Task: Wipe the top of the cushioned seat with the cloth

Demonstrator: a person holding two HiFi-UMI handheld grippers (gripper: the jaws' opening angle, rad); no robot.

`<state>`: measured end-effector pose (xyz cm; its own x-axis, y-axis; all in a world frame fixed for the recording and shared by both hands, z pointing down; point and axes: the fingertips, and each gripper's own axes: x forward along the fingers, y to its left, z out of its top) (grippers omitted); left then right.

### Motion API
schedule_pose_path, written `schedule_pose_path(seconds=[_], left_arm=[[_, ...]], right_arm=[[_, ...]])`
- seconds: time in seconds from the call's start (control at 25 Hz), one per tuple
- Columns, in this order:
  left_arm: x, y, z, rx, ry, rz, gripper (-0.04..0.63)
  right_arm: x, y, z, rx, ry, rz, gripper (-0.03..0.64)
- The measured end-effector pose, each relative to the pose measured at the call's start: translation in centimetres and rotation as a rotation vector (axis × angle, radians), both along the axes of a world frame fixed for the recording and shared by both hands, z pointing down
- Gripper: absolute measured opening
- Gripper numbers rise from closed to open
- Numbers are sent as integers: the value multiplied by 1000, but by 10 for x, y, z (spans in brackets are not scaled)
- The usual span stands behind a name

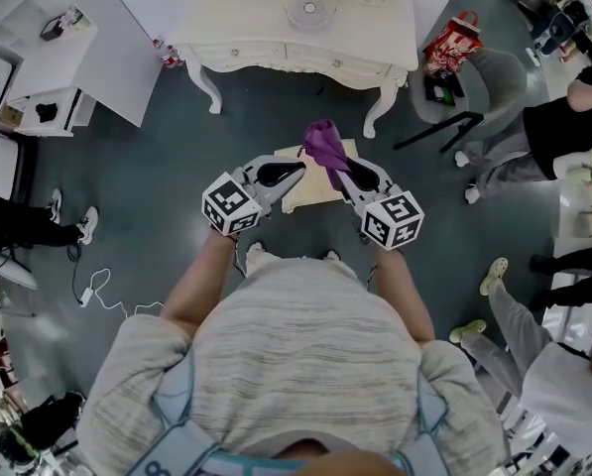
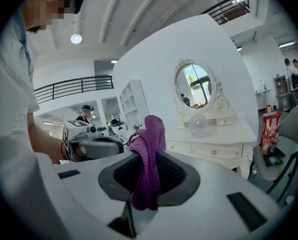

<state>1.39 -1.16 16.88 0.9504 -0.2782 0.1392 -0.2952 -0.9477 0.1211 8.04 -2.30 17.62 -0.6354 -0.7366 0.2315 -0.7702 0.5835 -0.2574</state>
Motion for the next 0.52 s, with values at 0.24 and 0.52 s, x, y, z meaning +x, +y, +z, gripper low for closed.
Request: schedule_pose_path(seconds=[0.24, 0.52], left_arm=[[2, 0, 1, -2, 2, 2, 14], [6, 5, 2, -3, 3, 12, 14]], right_arm=[[-3, 3, 4, -4, 13, -10, 67], [3, 7, 4, -5, 20, 2, 67]])
